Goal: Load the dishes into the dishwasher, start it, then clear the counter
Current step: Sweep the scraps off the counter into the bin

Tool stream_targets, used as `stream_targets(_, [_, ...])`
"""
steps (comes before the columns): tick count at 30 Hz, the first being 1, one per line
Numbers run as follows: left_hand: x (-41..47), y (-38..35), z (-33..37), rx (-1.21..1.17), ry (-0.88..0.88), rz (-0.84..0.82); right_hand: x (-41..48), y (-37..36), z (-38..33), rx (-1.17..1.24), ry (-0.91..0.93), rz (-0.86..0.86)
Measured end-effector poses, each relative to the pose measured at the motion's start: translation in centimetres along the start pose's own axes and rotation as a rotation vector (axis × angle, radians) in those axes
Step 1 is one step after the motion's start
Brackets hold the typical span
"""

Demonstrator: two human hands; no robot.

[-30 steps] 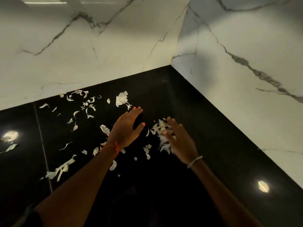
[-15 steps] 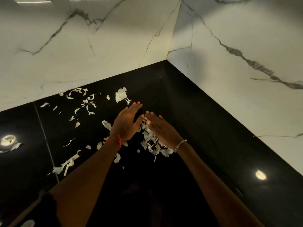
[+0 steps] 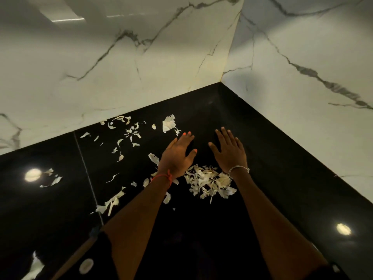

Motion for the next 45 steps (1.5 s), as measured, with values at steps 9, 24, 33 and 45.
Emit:
stream_targets(9, [2.3, 4.7, -0.7, -0.409, 0.136, 0.0, -0.2, 0.8, 0.3, 0.089, -0.026, 0.023])
stream_targets(24, [2.0, 4.0, -3.6, -0.533, 0.203, -0.328, -0.2, 0.9, 0.5, 0.158, -0.048, 0.041])
stream_targets(33, [1.9, 14.6, -8.6, -0.413, 0.237, 0.395, -0.1, 0.9, 0.6, 0.182, -0.053, 0.05])
stream_targets(45, [-0.3, 14.5, -8.8, -0.254, 0.033, 0.066, -0.2, 1.0, 0.6, 0.194, -0.051, 0.062])
Point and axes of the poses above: each hand's wrist, its own x-axis towards the middle knuckle, its own y-axis out of the back of the hand, z = x × y, the point moved 9 cm from there along x, towards the middle knuckle, and after that the axes turned 15 degrees about -x, right-handed, at the moved point
